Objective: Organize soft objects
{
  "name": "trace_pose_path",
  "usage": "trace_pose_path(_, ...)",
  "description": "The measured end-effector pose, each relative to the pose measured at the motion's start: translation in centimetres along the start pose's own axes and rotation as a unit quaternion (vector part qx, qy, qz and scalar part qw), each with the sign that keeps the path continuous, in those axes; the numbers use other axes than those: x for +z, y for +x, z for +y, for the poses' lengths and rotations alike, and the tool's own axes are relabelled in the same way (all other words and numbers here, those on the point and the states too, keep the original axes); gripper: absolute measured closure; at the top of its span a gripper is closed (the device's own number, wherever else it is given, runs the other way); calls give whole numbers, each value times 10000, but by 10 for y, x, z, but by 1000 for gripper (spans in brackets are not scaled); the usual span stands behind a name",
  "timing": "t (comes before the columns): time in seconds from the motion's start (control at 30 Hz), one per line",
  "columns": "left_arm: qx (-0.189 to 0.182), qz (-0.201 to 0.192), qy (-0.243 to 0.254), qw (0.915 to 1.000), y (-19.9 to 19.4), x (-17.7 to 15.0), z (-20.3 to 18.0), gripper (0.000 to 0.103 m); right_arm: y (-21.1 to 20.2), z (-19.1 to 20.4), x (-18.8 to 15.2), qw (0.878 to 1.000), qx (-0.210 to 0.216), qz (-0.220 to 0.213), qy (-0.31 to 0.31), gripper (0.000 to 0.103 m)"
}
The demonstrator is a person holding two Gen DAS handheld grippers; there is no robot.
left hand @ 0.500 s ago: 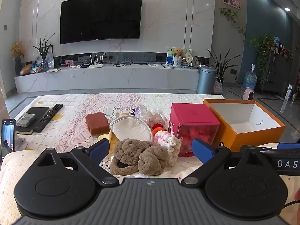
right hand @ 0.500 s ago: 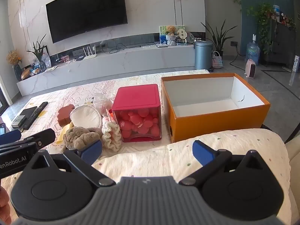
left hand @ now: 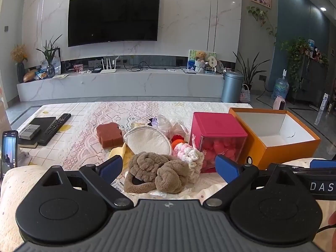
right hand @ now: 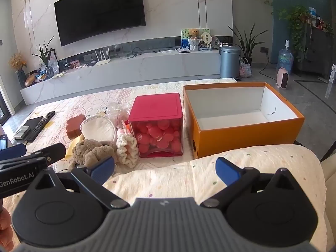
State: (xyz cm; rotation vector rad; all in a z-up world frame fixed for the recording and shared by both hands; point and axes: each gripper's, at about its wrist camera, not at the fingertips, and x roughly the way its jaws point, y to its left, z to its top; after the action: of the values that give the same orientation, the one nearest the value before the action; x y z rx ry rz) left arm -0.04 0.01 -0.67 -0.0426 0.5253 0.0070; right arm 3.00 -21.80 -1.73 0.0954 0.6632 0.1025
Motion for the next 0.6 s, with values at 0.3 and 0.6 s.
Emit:
trace_pose_path(0.3,2,77,-73,9999,1,2,3,0,0,2,-1,10000,30,31,-54,3)
trace_pose_path(0.6,16,99,-74,9999,2,2,4,0,0,5,-2,9999,53,57,-98,3)
